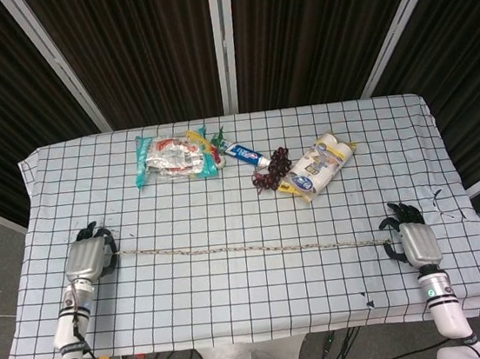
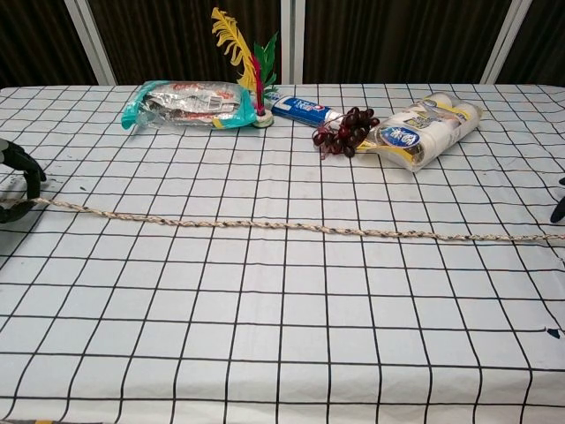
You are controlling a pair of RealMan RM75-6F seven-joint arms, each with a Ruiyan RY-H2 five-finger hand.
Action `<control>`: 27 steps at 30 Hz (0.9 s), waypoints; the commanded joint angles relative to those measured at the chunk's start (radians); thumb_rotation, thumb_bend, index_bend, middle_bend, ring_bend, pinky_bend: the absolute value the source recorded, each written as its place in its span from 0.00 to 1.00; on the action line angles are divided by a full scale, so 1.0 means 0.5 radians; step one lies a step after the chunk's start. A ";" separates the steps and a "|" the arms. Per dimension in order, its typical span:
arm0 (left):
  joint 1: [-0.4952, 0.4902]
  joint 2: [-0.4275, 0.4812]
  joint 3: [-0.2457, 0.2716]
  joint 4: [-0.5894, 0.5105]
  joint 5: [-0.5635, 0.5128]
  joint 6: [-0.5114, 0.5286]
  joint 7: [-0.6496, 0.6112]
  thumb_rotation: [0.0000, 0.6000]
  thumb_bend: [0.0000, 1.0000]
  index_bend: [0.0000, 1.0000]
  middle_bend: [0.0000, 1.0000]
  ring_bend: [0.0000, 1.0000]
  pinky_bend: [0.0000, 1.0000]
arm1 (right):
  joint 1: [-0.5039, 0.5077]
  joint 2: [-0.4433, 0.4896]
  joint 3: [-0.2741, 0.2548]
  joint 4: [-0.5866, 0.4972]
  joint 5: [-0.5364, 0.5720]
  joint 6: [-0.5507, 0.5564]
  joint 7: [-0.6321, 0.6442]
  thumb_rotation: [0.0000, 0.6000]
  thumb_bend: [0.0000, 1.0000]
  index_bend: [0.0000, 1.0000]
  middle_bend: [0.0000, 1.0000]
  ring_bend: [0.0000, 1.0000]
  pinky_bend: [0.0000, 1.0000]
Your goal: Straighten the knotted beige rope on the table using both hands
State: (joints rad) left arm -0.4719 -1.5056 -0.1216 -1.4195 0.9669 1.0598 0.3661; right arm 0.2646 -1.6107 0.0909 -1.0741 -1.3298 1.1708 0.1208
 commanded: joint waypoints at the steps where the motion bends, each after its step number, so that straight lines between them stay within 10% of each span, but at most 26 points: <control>1: -0.001 0.000 0.003 -0.001 -0.002 -0.004 0.004 1.00 0.47 0.63 0.24 0.02 0.11 | -0.002 0.004 0.001 -0.003 -0.001 -0.002 0.003 1.00 0.31 0.30 0.06 0.00 0.00; 8: 0.004 -0.002 0.001 0.005 -0.005 0.004 0.003 1.00 0.46 0.59 0.23 0.02 0.11 | -0.009 0.074 -0.001 -0.054 -0.032 0.001 0.072 1.00 0.22 0.01 0.01 0.00 0.00; 19: 0.028 0.039 0.029 0.028 0.156 -0.010 -0.172 1.00 0.35 0.24 0.15 0.00 0.11 | -0.055 0.245 0.069 -0.242 -0.095 0.199 0.209 1.00 0.18 0.00 0.00 0.00 0.00; 27: 0.087 0.123 -0.006 -0.082 0.278 0.179 -0.229 1.00 0.32 0.23 0.14 0.00 0.11 | -0.106 0.399 0.105 -0.400 -0.147 0.364 0.240 1.00 0.18 0.00 0.00 0.00 0.00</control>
State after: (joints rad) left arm -0.4413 -1.4625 -0.1149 -1.4356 1.0844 1.1131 0.2607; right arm 0.2189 -1.4270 0.1396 -1.2586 -1.3963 1.3381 0.2394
